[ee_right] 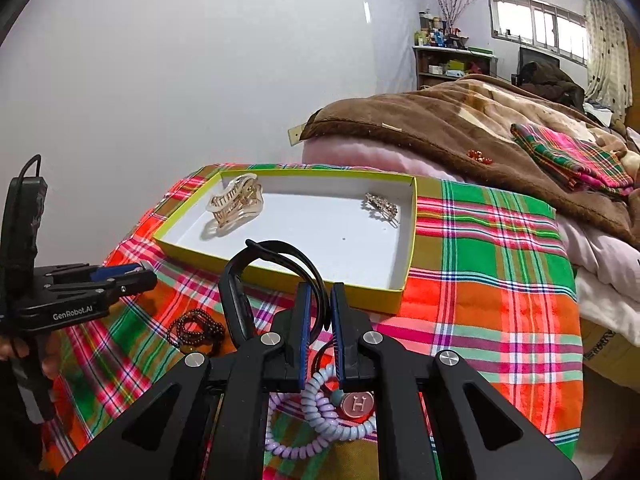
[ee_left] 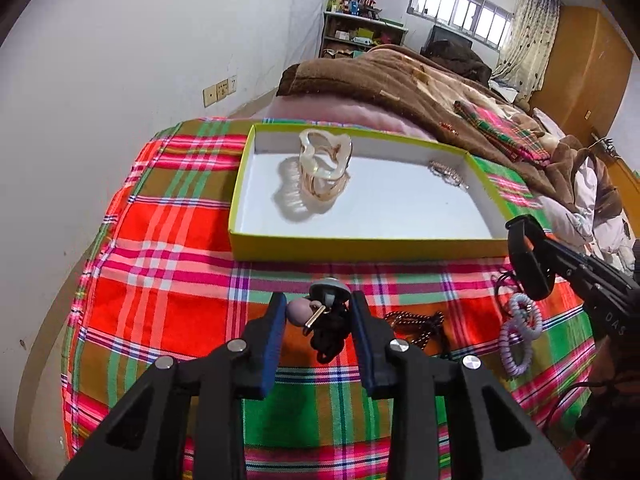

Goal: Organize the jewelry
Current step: 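Carry the hair tie and leather bracelet into the box and open both tools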

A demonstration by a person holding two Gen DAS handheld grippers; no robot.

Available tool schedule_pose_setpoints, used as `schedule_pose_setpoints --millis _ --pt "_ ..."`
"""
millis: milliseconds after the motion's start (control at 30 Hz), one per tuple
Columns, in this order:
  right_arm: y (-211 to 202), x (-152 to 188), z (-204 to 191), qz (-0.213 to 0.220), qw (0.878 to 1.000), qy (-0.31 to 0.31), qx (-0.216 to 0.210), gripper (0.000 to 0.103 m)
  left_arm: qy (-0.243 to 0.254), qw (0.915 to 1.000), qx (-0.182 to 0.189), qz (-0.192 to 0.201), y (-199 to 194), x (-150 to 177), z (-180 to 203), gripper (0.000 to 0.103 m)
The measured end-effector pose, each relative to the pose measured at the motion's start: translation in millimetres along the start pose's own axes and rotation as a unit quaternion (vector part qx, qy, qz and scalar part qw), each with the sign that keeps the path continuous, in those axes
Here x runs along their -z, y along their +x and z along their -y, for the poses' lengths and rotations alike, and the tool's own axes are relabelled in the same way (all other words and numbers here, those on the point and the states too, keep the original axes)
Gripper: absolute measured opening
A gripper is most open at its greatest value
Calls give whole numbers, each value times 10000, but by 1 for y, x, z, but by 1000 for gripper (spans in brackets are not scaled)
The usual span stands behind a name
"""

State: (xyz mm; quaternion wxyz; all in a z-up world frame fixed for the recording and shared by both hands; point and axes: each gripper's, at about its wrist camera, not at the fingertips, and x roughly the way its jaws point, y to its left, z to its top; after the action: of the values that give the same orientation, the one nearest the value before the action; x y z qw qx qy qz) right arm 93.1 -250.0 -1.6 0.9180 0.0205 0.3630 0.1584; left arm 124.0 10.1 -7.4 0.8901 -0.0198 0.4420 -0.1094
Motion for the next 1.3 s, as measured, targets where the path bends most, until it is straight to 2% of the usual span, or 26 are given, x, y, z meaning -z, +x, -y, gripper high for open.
schedule_pose_setpoints --millis 233,600,1033,1300 --pt "-5 -9 3 76 9999 32 108 10 44 9997 171 156 -11 -14 3 33" --pt "7 -30 19 15 9991 186 382 10 137 9976 591 349 -9 -63 14 33" --pt "34 -50 35 -159 9978 283 574 10 209 9956 881 239 26 -107 40 33" --pt "59 -56 42 -437 9951 421 786 10 199 9949 984 -67 63 -126 50 33"
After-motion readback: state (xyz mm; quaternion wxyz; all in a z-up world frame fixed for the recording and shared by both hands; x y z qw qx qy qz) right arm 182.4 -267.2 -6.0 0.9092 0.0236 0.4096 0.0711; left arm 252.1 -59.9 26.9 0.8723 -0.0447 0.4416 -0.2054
